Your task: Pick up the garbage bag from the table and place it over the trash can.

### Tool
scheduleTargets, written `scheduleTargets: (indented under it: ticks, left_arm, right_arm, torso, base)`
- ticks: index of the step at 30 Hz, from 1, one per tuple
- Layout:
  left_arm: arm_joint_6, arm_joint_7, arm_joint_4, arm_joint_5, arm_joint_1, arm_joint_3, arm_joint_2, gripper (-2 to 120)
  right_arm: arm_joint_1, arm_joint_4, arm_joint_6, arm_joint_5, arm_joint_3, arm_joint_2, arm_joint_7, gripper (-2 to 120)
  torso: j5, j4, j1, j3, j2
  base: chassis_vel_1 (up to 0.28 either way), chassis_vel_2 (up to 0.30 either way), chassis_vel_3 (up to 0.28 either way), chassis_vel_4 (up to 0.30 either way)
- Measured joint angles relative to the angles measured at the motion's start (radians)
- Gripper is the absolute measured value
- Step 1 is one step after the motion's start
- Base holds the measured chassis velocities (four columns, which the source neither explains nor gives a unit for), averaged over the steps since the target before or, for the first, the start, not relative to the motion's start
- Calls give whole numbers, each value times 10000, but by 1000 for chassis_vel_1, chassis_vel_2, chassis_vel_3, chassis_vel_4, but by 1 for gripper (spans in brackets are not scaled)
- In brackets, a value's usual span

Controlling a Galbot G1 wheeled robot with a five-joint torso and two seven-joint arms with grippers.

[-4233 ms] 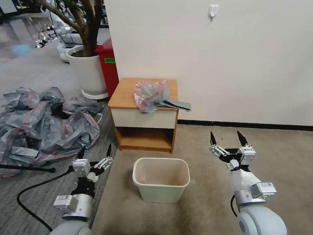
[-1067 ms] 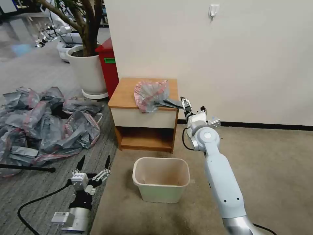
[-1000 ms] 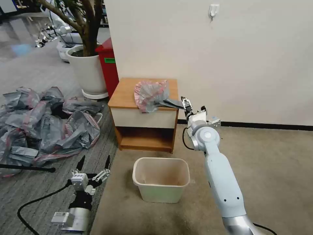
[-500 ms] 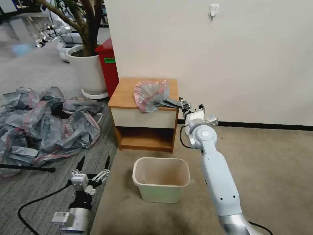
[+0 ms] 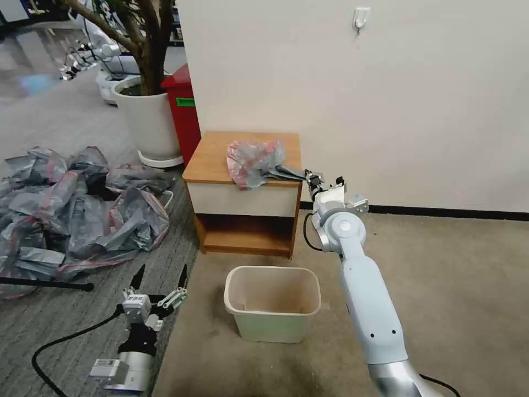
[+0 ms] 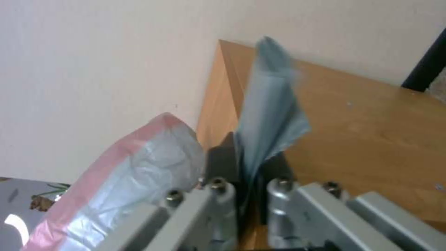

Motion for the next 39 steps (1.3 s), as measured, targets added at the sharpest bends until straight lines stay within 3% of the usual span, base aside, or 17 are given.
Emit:
scheduleTargets:
  ticks: [13, 19, 23, 25, 27, 30, 39]
  left_arm:
    - [-73, -4, 106, 74, -34, 127, -58, 100]
    - [-93, -6, 142, 150, -107, 188, -159, 100]
    - [-93, -7, 147, 211, -160, 235, -259, 100]
    - [-105, -8, 166, 254, -203, 258, -311, 100]
    - [-111, -11, 172, 259, -215, 260, -323, 100]
    - [-126, -14, 176, 266, -284, 255, -385, 100]
    - [-251, -19, 186, 266, -316, 240, -439, 100]
  right_arm:
    - [-104, 197, 43, -100, -70, -116, -65, 0]
    - [-656, 1224, -61, -116, -473, -523, 93, 0]
    - [-1497, 2300, -94, -218, -953, -939, 228, 0]
    - [-2651, 3363, -136, -402, -1575, -1298, 437, 0]
    - [-2864, 3545, -148, -476, -1727, -1347, 474, 0]
    - [-4409, 4683, -130, -1212, -2740, -1488, 643, 0]
    - [-6411, 5478, 119, -2995, -3830, -1595, 798, 0]
  torso:
    - [0, 0, 0, 0, 0]
    - [1, 0, 0, 0, 0]
    - [1, 0, 0, -1, 0]
    - [1, -1, 0, -2, 0]
    - [0, -3, 0, 0, 0]
    - [0, 0, 0, -1, 0]
    - [0, -1, -1, -1, 1]
  base:
    - [0, 0, 0, 0]
    - [0, 0, 0, 0]
    - [0, 0, 0, 0]
    - [0, 0, 0, 0]
    - [0, 0, 0, 0]
    - [0, 0, 0, 0]
    - [0, 0, 0, 0]
